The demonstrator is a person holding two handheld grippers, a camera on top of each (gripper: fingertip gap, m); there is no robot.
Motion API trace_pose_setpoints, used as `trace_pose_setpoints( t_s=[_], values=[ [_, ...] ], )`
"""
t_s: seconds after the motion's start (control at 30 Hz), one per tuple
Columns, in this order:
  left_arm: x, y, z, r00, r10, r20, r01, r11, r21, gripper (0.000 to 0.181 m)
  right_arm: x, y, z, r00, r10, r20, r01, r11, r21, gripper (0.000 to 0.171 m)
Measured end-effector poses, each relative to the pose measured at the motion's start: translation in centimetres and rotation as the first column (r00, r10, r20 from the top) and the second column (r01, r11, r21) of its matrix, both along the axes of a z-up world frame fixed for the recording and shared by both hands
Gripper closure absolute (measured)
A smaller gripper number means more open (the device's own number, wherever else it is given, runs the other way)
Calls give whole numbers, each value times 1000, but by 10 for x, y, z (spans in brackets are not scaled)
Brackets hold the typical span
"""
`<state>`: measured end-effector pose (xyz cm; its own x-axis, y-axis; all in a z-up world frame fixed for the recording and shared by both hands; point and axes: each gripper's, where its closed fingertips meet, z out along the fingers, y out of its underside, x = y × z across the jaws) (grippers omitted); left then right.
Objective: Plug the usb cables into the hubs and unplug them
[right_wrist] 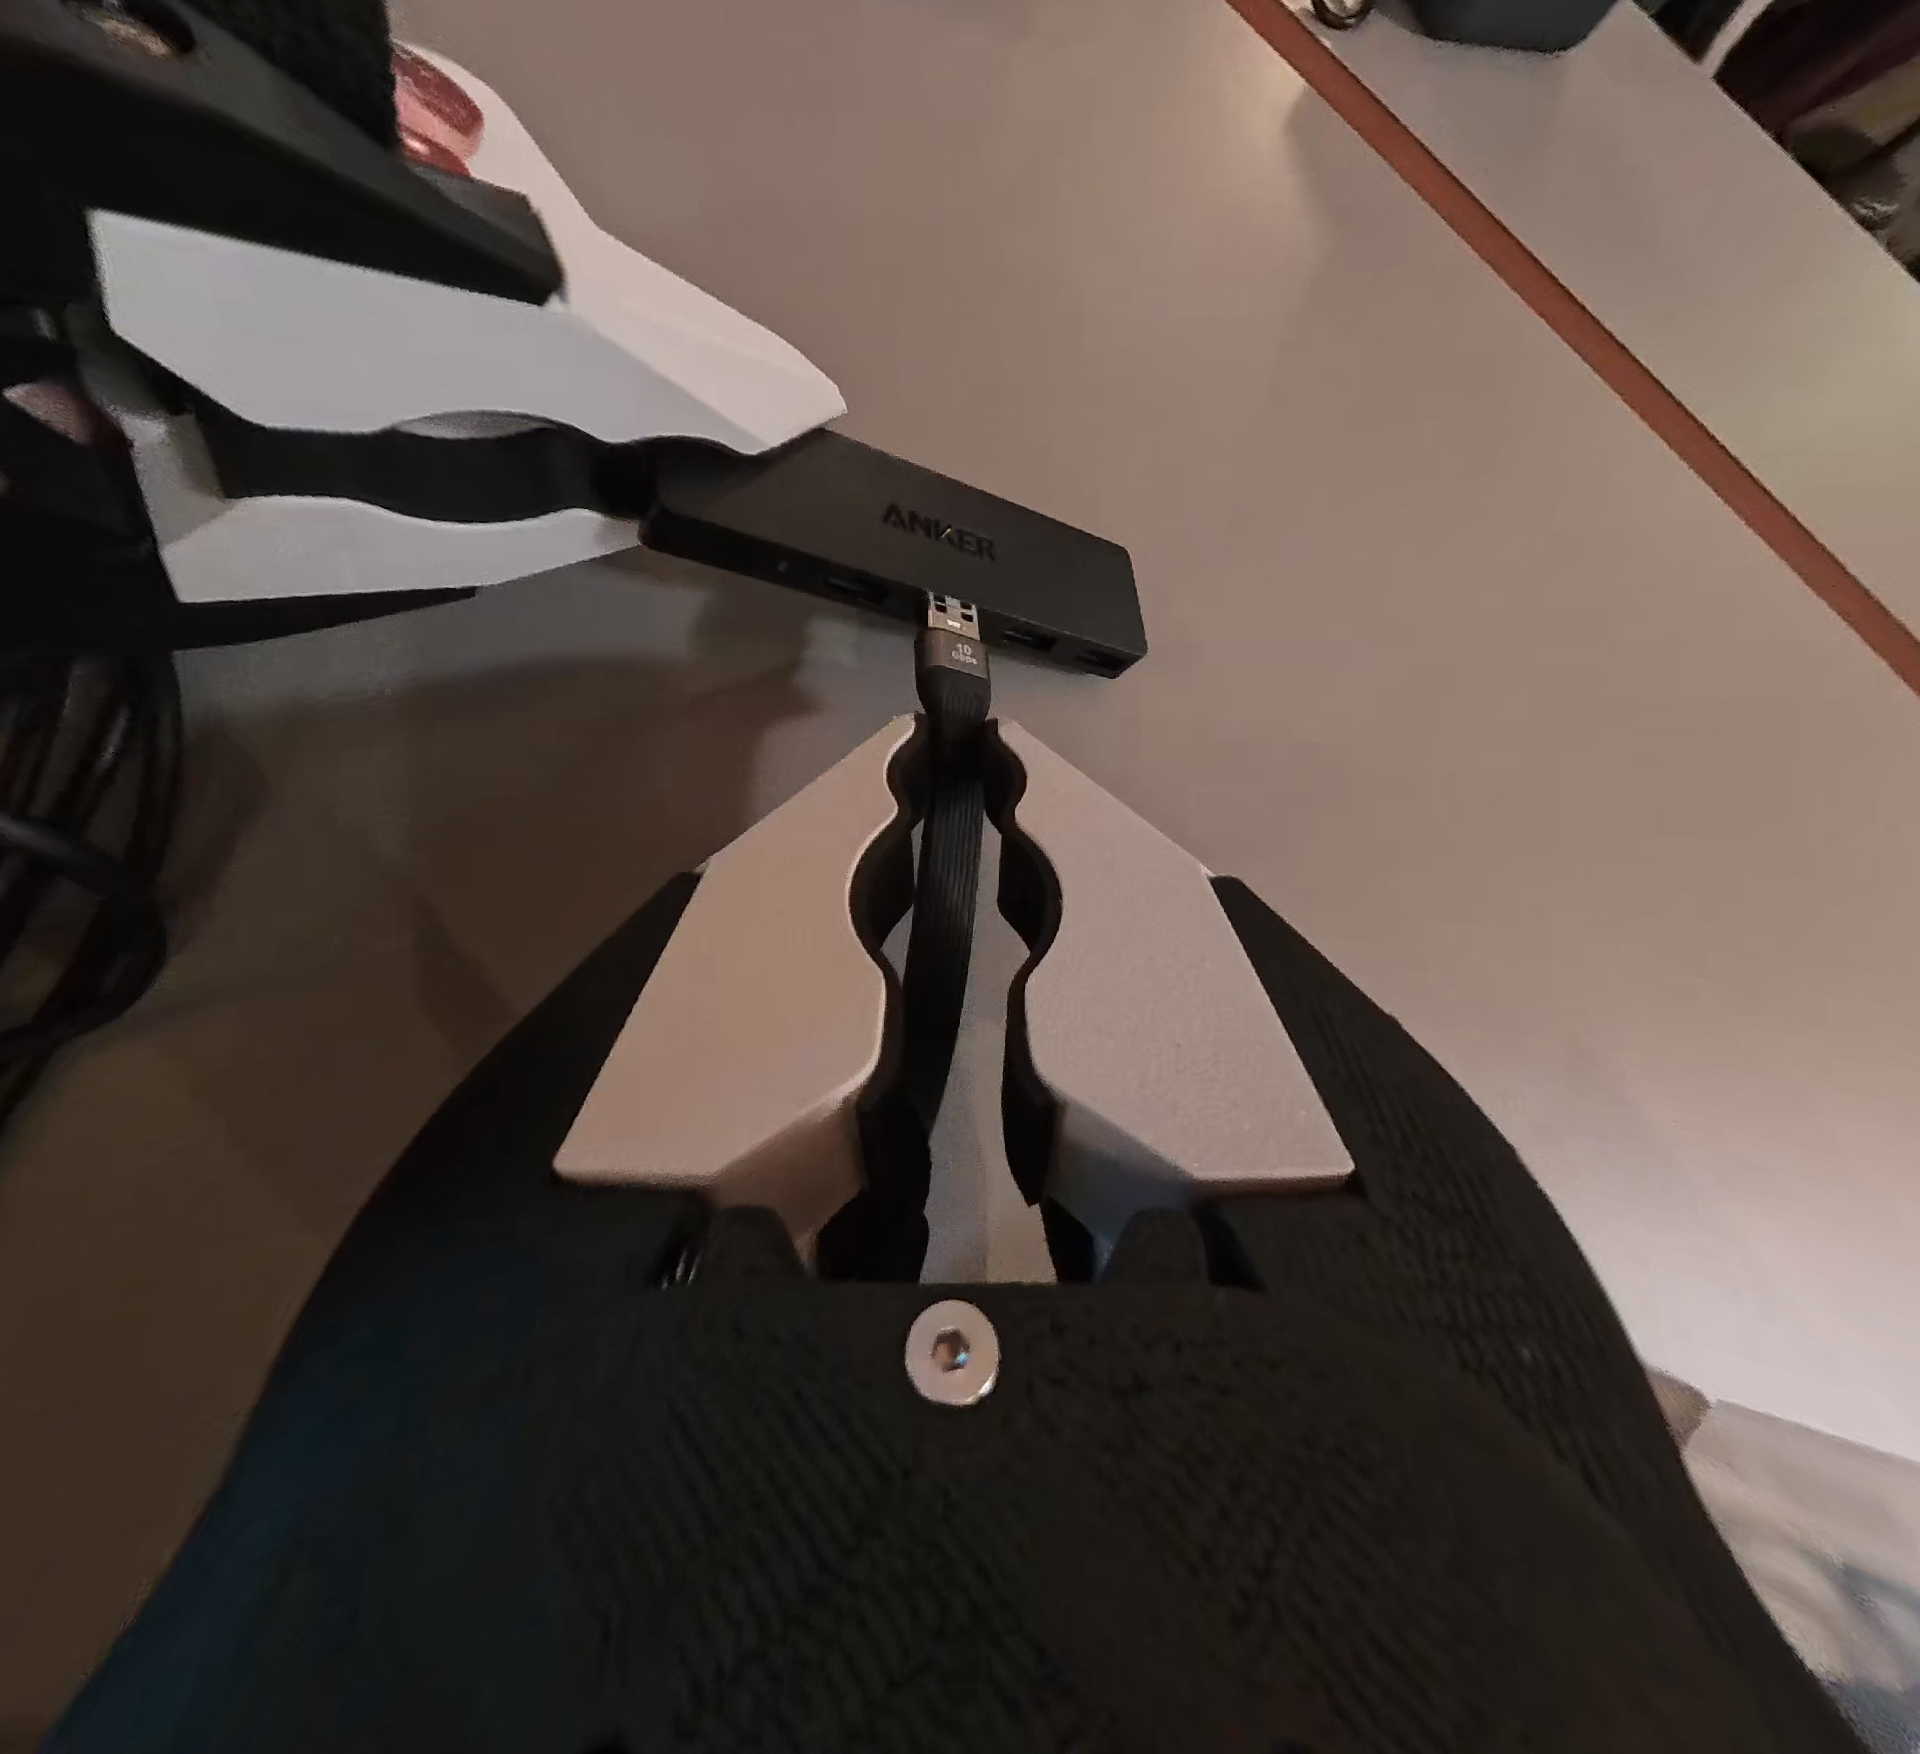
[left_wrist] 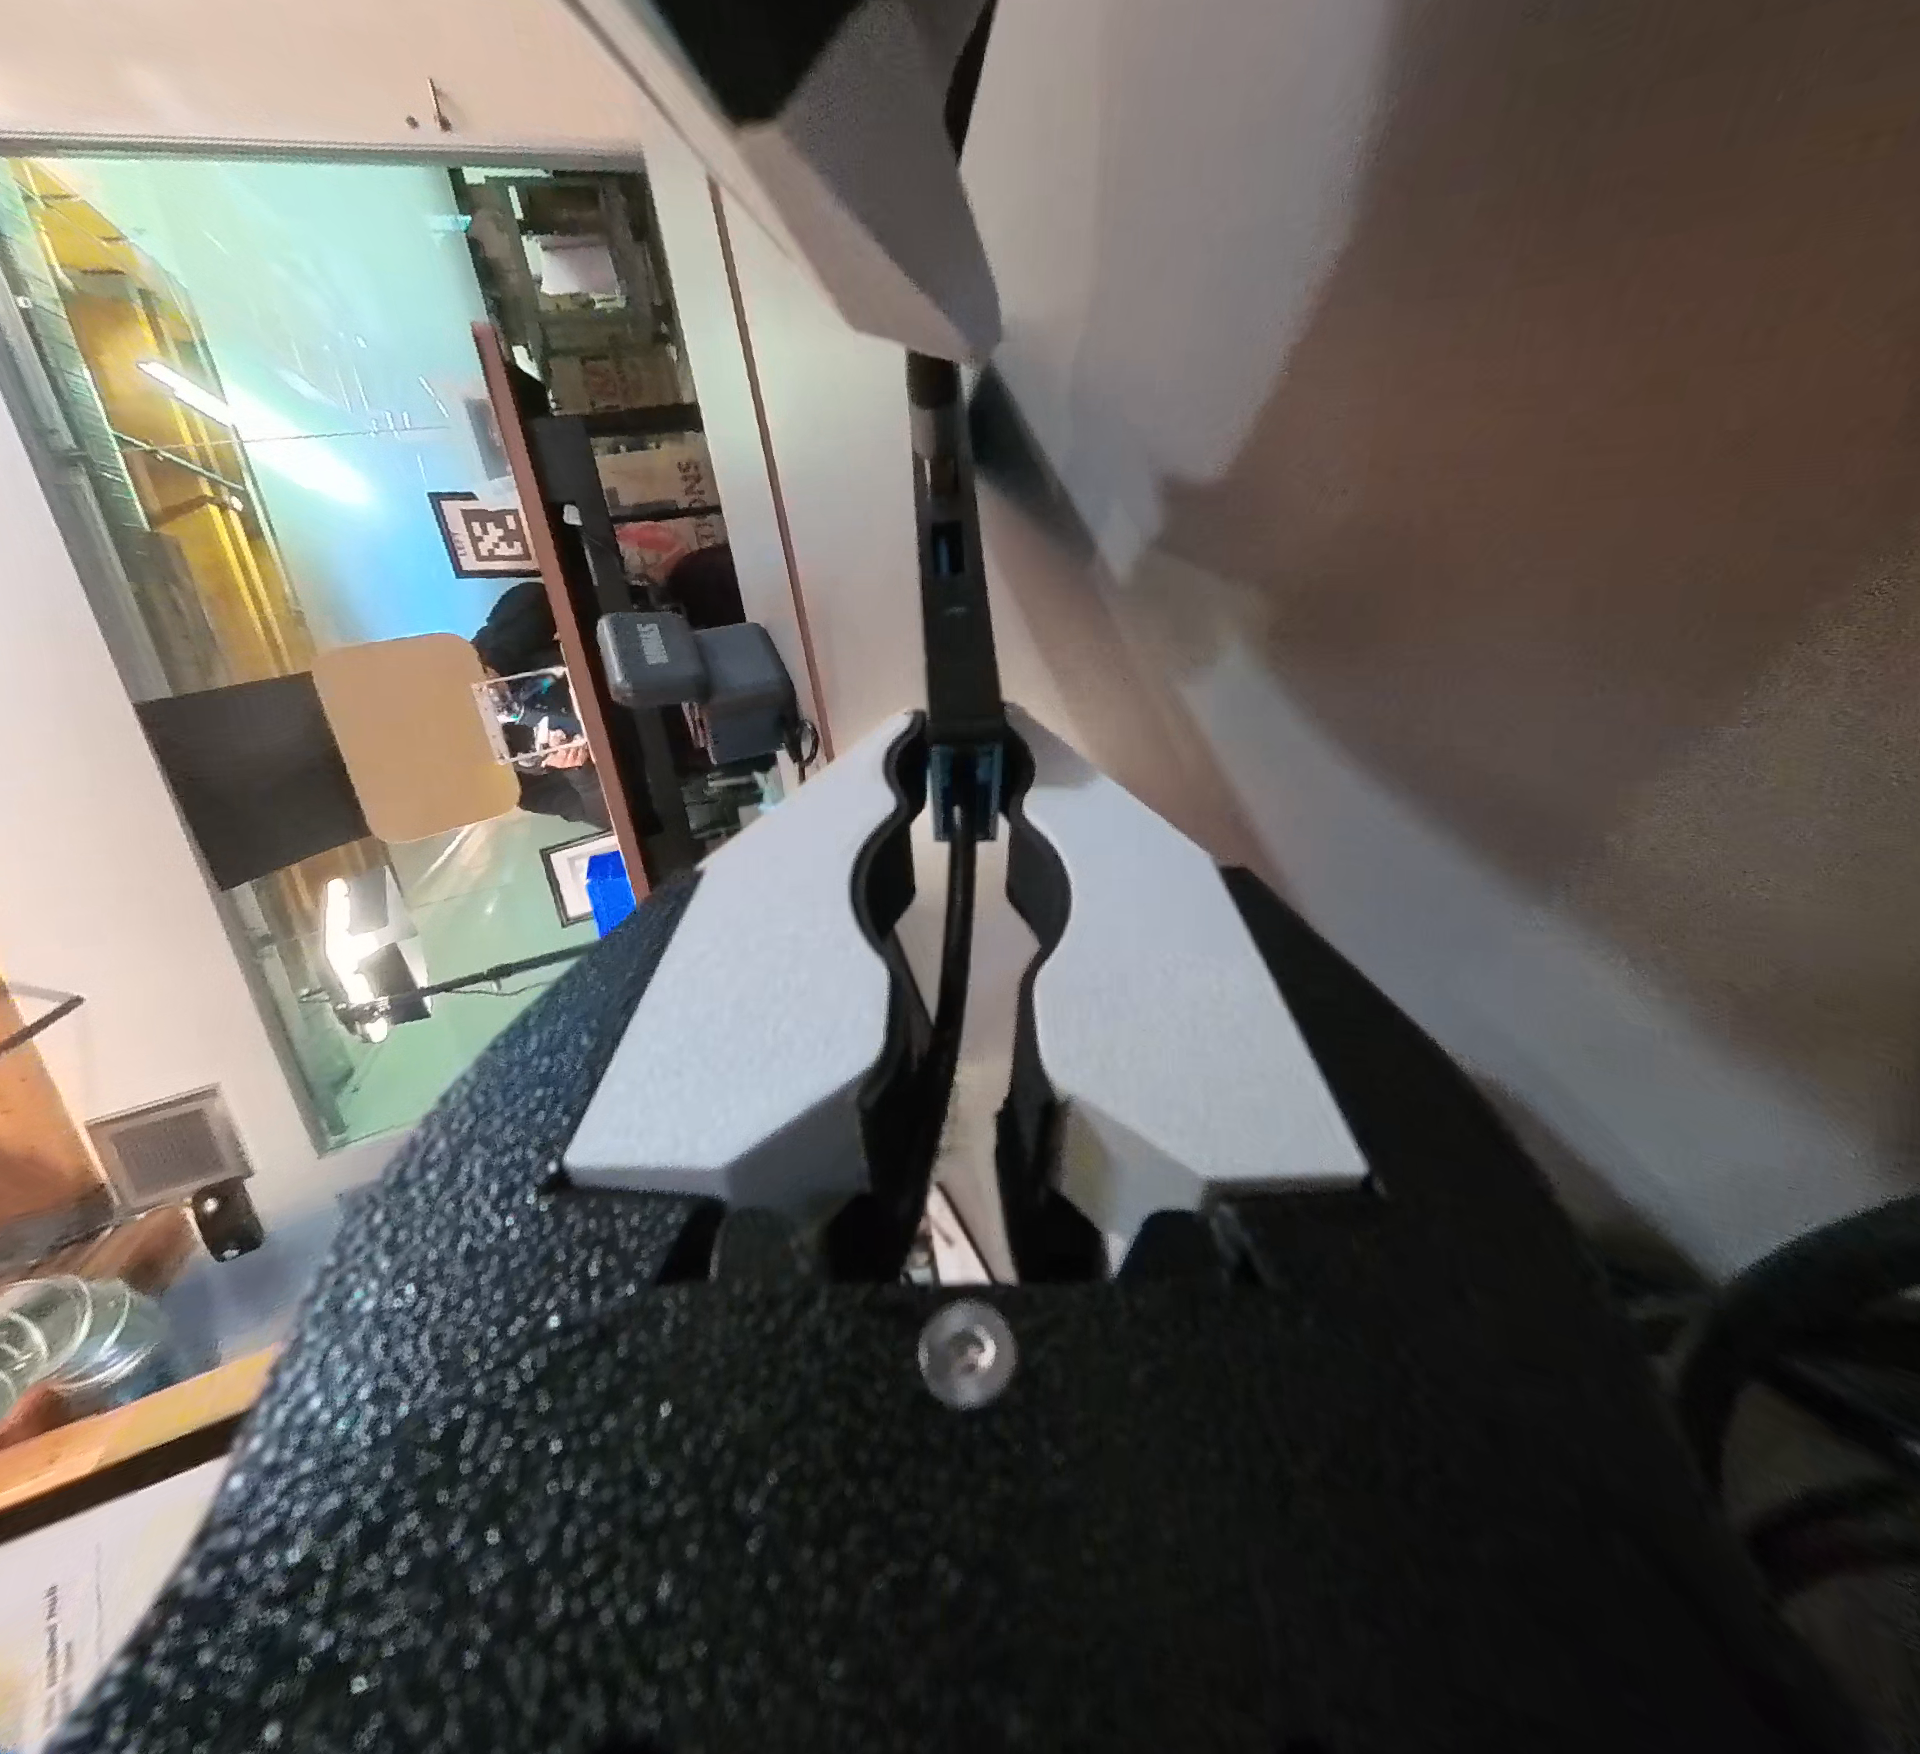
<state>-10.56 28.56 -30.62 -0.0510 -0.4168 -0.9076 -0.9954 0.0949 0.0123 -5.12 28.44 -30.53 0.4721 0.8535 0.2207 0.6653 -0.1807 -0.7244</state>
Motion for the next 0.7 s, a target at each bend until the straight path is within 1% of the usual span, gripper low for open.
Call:
trace_pose_setpoints(
  t_s=[0.1, 0.17, 0.27, 0.33, 0.4, 0.47, 0.6, 0.67, 0.7],
  values=[
    [2, -1, -1, 999, -42, -4, 42, 999, 9, 171, 2, 0, -5, 998, 41, 37, -42, 999, 22, 163],
    [5, -4, 2, 995, -87, 42, 87, 996, 15, 172, 3, 1, -5, 996, 50, 69, -54, 997, 61, 164],
    [5, -7, 3, 987, -103, 123, 106, 994, -19, 173, 0, 0, 4, 996, 77, 44, -82, 991, 108, 164],
    [5, -9, 2, 986, -125, 112, 129, 991, -24, 173, -1, -3, 4, 992, 117, 42, -121, 987, 104, 164],
    [7, -11, 1, 984, -143, 110, 147, 989, -29, 172, 0, -3, 3, 991, 126, 41, -130, 986, 108, 164],
    [10, -13, 3, 977, -163, 137, 168, 985, -30, 173, 1, 0, 5, 994, 107, 5, -107, 989, 97, 165],
    [8, -15, 4, 972, -169, 162, 178, 983, -39, 173, -1, -6, 4, 987, 159, 1, -159, 983, 92, 164],
    [11, -16, 3, 970, -181, 162, 189, 981, -41, 173, 1, -4, 5, 989, 146, -16, -144, 986, 83, 165],
    [14, -18, 2, 966, -192, 176, 204, 978, -53, 172, 2, 0, 8, 993, 116, -37, -112, 989, 92, 165]
  ],
)
